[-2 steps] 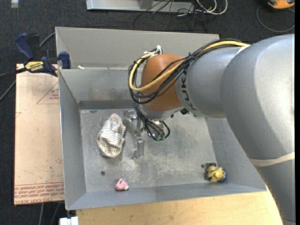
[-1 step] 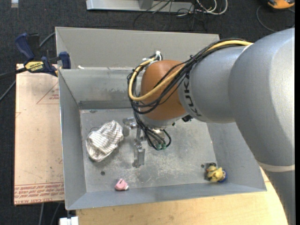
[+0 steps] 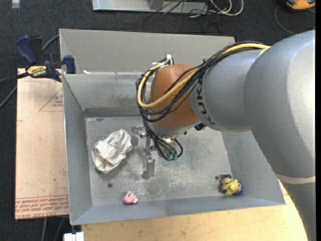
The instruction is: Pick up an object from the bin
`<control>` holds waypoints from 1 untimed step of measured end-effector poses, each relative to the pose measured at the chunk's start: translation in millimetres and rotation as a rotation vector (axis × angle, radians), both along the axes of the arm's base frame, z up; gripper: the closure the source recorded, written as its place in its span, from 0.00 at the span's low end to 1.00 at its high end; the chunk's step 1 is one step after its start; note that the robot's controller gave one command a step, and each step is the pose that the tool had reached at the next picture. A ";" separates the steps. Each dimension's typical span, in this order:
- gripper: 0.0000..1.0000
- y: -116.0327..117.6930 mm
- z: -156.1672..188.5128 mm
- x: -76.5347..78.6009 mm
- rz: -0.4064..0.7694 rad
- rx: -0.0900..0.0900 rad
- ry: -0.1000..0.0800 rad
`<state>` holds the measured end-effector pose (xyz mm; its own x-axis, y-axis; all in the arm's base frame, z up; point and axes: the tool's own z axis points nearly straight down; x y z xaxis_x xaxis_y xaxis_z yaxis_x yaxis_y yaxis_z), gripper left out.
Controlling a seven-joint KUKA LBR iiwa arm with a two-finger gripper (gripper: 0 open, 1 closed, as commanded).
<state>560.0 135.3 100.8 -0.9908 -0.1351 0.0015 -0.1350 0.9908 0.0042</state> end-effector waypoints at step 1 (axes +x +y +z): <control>0.00 -13.2 77.2 3.0 0.168 0.001 0.002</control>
Offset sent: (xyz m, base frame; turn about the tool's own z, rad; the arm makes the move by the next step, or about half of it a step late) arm -0.0123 0.0574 -0.0229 -0.0305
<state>563.0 122.1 178.0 -0.9543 -0.2989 0.0030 -0.2989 0.9543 0.0055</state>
